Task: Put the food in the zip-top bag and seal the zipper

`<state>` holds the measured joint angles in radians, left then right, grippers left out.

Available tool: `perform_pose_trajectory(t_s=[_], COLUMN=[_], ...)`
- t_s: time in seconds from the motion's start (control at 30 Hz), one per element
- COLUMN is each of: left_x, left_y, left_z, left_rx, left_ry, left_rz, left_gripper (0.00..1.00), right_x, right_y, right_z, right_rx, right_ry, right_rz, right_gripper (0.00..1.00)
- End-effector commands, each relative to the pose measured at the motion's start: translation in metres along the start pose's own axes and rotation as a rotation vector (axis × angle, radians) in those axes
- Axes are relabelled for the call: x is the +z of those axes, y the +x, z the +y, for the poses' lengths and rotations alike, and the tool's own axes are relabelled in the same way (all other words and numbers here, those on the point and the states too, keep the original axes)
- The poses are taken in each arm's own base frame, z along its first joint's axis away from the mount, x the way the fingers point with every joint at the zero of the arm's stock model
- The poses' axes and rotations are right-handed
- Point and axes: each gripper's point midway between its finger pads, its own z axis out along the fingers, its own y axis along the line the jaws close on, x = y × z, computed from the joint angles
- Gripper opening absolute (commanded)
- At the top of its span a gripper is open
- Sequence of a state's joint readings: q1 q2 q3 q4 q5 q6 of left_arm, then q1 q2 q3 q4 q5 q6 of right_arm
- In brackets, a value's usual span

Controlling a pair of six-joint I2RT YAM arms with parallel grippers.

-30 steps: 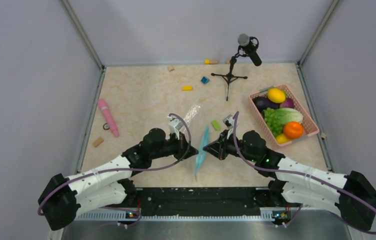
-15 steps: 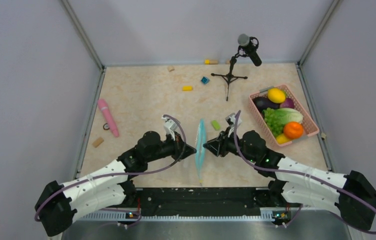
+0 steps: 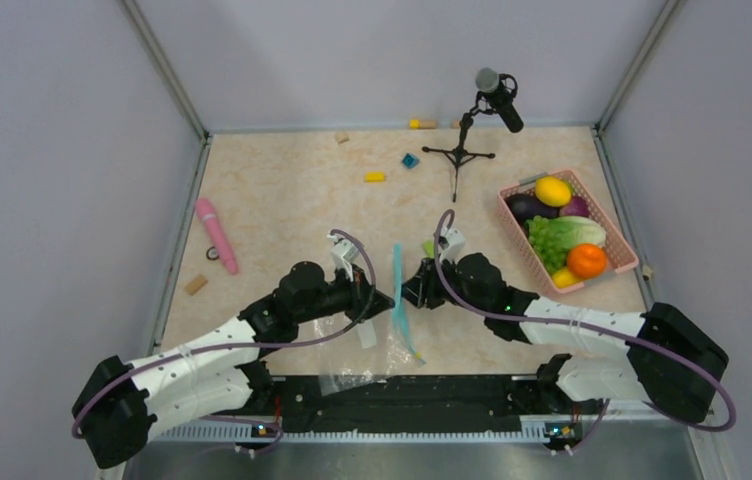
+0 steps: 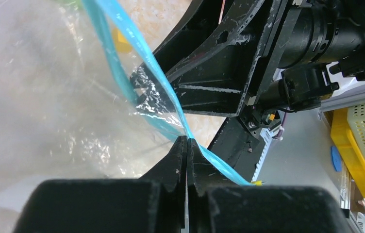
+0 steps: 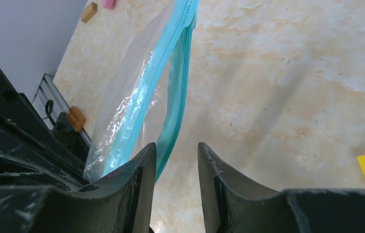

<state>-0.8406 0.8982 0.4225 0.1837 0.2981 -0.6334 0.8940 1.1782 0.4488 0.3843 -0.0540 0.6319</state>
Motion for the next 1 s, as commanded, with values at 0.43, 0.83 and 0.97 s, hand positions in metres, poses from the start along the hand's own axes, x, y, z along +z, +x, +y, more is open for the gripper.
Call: perform_pose_trajectory(t_s=[0.43, 0.83, 0.97], left_x=[0.0, -0.011, -0.015], left_y=[-0.008, 0.0, -0.001], left_z=[-0.005, -0.023, -0.028], left_rx=[0.032, 0.072, 0.08], left_ry=[0.026, 0.126, 0.15], left_rz=[-0.037, -0.016, -0.02], left_gripper=[0.0, 0.0, 0.0], right_x=[0.007, -0.009, -0.01], right_y=[-0.018, 0.002, 0.008], right_z=[0.059, 0.063, 0.051], right_rx=[0.089, -0.134, -0.169], right_ry=[-0.249, -0.354, -0.312], right_rz=[-0.007, 0.055, 0.067], right_gripper=[0.6, 0.65, 0.63])
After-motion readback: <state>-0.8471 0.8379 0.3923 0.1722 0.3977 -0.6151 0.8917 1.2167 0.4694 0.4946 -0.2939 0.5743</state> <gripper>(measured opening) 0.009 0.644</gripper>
